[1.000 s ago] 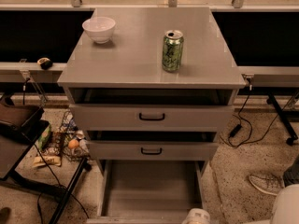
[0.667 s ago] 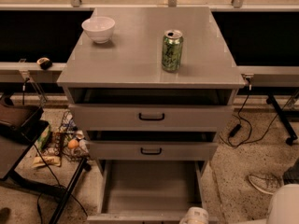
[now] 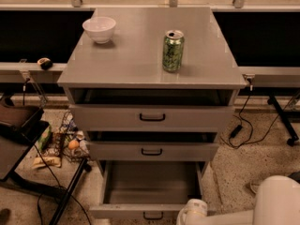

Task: Close bottom drawer

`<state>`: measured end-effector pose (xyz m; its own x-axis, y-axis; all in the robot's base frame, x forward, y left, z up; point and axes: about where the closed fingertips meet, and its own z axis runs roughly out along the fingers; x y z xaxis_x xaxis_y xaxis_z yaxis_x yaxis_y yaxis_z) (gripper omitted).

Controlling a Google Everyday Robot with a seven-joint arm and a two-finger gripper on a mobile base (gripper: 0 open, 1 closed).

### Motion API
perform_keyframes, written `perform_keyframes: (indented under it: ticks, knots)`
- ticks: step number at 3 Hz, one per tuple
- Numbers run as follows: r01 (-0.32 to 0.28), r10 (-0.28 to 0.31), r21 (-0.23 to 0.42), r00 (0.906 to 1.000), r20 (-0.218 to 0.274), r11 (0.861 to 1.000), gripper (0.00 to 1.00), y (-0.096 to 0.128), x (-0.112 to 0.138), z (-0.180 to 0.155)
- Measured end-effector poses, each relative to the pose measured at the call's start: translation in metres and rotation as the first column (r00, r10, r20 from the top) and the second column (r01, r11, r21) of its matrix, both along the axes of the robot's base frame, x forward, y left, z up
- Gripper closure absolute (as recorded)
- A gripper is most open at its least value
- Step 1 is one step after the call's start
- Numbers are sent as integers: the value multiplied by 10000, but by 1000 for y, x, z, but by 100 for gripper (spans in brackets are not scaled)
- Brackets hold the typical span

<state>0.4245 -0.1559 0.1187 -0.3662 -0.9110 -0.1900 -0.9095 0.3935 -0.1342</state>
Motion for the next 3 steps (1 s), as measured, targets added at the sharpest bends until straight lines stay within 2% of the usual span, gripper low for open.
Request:
perform_keyframes:
  ticks: [1, 2, 3]
  knots:
    - [-68, 69, -19, 9999, 120, 10000, 100, -1, 8, 1]
    - [-614, 638, -280, 9937, 916, 9977, 100, -5, 86, 8]
    - [-634, 659, -291, 9933, 947, 9976, 100, -4, 87, 8]
